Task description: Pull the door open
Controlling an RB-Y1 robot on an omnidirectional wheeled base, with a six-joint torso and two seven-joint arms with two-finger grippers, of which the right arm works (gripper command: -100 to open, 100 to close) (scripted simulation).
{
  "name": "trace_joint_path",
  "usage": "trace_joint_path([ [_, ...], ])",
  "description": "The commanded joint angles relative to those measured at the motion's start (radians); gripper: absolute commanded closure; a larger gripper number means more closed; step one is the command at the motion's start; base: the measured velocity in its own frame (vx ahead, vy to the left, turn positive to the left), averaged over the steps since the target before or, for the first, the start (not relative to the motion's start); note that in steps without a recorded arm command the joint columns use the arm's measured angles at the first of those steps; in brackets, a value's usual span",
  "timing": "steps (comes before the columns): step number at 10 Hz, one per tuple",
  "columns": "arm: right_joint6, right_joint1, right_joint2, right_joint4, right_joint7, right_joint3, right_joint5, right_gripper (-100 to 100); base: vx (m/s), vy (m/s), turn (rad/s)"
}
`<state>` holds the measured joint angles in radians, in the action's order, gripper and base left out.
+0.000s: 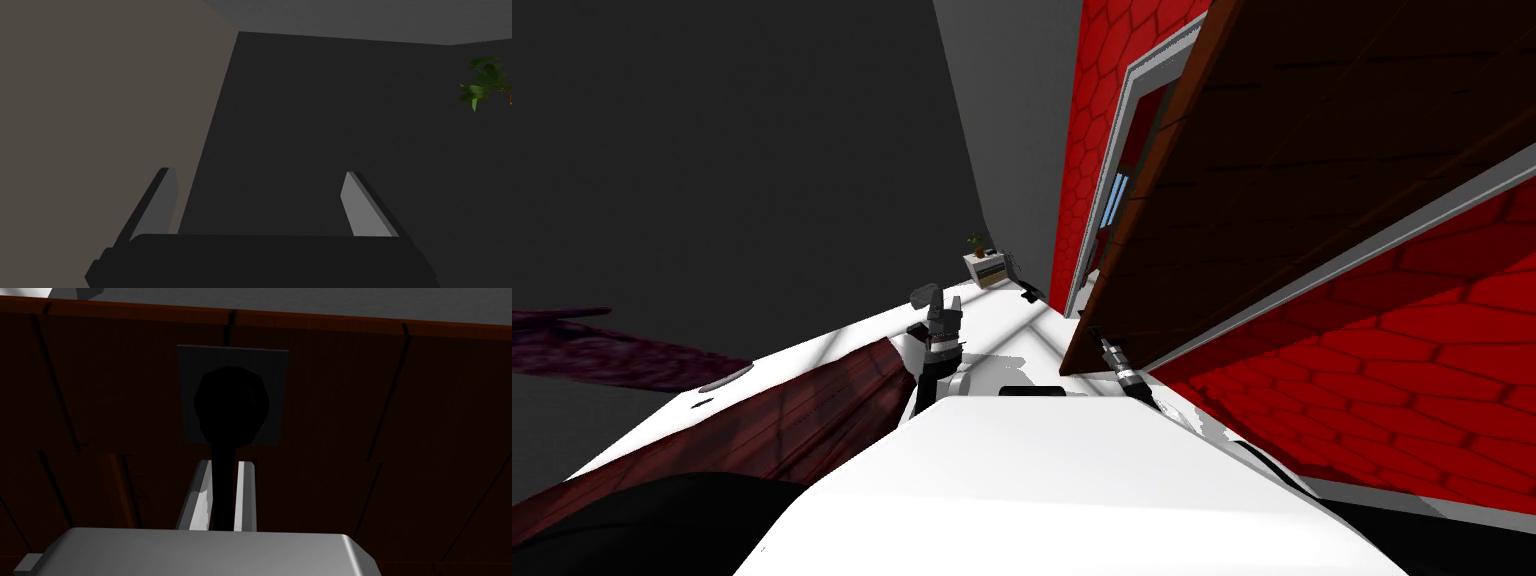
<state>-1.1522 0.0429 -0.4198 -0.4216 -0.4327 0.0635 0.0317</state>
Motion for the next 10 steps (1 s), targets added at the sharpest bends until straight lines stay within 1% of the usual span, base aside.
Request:
trace_joint_path([
  [1, 0.028, 0.013, 0.021, -0.013, 0.003, -0.009, 0.023, 100, -0.151, -0.08, 0.066],
  [2, 0.028, 0.013, 0.021, -0.016, 0.003, -0.009, 0.023, 100, -0.102, -0.053, 0.045],
  [3, 0.049, 0.029, 0.031, -0.017, 0.005, -0.024, 0.041, 100, -0.141, -0.063, 0.063],
  [4, 0.061, 0.039, 0.038, -0.019, 0.007, -0.032, 0.051, 100, -0.202, -0.115, 0.095],
  [5, 0.061, 0.039, 0.038, -0.019, 0.007, -0.032, 0.051, 100, -0.129, -0.086, 0.052],
  [6, 0.061, 0.039, 0.038, -0.019, 0.007, -0.032, 0.051, 100, -0.033, -0.018, -0.01],
  [7, 0.081, 0.055, 0.049, -0.023, 0.009, -0.047, 0.07, 100, -0.119, -0.058, 0.031],
  [8, 0.085, 0.058, 0.051, -0.024, 0.01, -0.05, 0.073, 100, -0.111, -0.129, 0.068],
  [9, 0.082, 0.054, 0.05, -0.025, 0.01, -0.046, 0.069, 100, -0.03, -0.054, 0.046],
  [10, 0.083, 0.061, 0.056, -0.031, 0.004, -0.022, 0.085, 100, -0.125, -0.011, -0.026],
])
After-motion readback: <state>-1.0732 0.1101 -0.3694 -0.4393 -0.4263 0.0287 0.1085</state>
